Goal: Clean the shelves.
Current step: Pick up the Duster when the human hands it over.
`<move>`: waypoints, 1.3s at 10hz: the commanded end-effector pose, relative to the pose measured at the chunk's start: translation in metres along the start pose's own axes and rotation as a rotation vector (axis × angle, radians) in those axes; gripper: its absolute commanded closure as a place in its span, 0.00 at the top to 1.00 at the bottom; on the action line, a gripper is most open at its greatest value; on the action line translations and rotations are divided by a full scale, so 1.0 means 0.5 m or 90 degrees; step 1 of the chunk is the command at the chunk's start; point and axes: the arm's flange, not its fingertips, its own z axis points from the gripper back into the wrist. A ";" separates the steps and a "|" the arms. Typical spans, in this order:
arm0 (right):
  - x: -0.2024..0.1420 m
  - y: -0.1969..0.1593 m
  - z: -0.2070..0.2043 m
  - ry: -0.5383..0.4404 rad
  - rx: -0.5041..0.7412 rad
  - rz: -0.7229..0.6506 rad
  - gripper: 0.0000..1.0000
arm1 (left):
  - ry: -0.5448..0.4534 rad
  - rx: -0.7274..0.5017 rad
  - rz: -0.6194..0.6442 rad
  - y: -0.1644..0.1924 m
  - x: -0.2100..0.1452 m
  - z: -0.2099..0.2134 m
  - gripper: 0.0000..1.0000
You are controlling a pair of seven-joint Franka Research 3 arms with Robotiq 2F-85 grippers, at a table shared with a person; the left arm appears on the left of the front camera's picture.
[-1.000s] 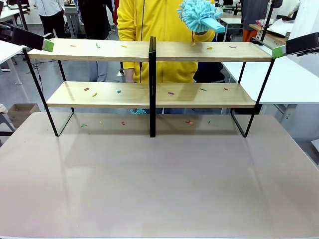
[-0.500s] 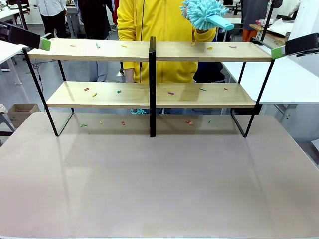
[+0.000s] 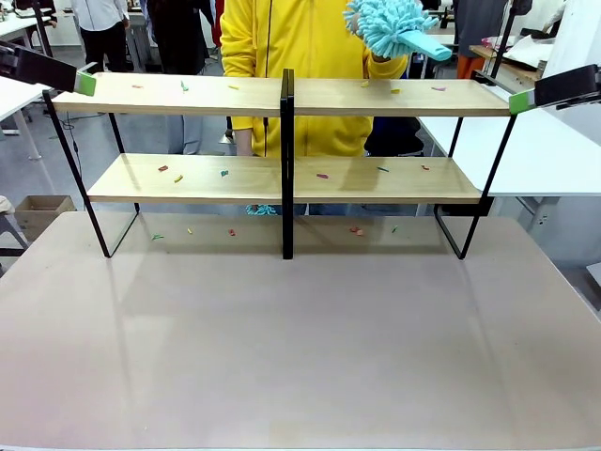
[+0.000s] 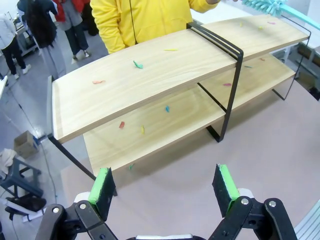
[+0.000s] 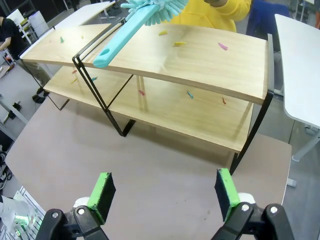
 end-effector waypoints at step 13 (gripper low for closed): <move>0.357 -0.099 -0.305 0.218 0.327 -0.388 1.00 | -0.001 0.000 -0.002 -0.003 0.001 0.000 1.00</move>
